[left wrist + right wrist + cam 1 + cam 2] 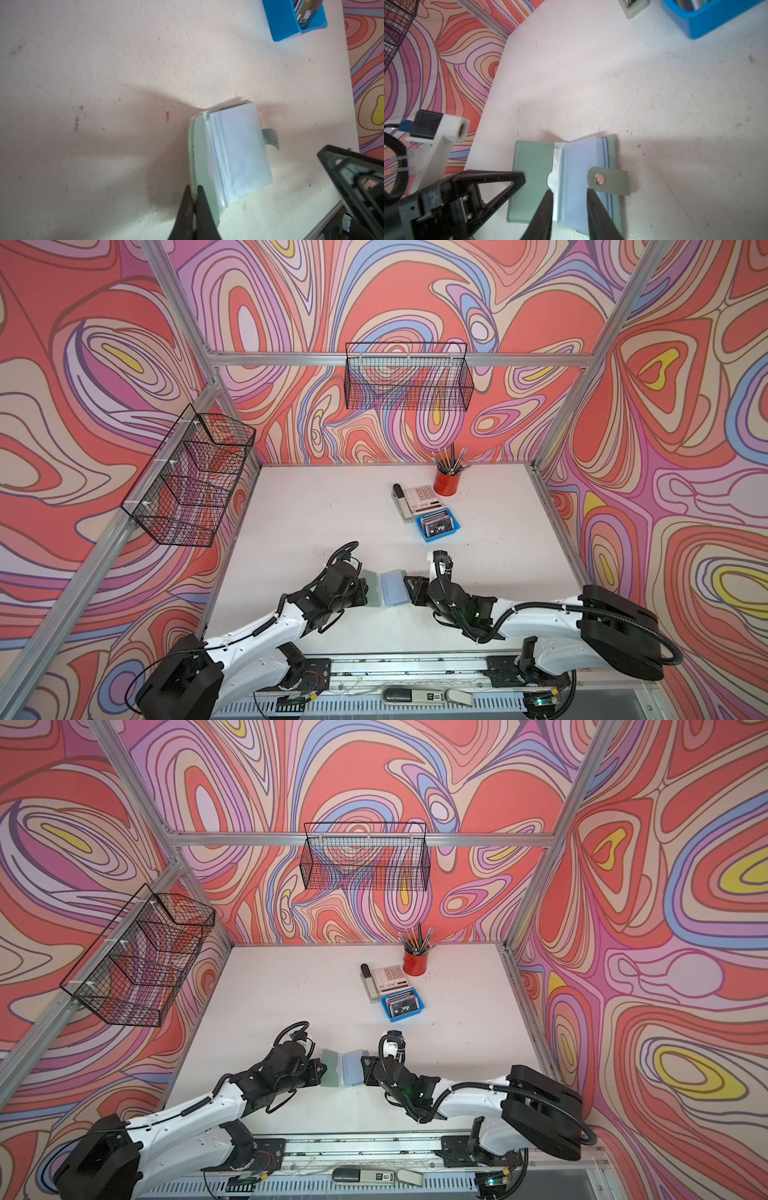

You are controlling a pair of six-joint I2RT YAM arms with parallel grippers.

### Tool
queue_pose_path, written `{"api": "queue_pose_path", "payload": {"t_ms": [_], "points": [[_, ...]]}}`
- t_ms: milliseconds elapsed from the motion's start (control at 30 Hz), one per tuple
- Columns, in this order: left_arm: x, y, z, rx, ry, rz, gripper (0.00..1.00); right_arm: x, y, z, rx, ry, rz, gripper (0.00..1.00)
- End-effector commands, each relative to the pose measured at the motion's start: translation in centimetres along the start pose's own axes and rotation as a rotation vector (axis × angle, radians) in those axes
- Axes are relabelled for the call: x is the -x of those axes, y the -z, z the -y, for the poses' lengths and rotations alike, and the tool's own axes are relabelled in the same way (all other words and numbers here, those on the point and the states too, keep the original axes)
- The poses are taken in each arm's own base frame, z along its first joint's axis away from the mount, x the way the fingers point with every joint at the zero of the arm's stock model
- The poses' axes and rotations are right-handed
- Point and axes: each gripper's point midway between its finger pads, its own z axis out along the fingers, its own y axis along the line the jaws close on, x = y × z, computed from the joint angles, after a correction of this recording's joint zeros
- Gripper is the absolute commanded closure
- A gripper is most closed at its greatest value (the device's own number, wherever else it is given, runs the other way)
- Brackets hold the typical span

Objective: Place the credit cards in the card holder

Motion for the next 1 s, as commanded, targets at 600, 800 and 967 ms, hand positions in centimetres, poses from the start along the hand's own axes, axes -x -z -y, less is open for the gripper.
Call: {"api": "queue_pose_path", "payload": {"t_ms": [600, 800, 967], "points": [[-1.0, -0.7, -1.5, 0.076, 0.0, -0.058, 1.0, -3.2, -4.7, 1.4, -0.181, 0.18, -0.106, 0.71], [-1.1, -0.9, -1.6, 0.083, -0.004, -0.065, 1.0, -1.3, -4.6, 5.3, -0.262, 0.126, -0.072, 0.74], [-1.2, -0.9, -1.9, 0.097, -0.007, -0.064, 1.0, -1.2, -4.3, 6.9, -0.293, 0.1, -0.061, 0.76]]}}
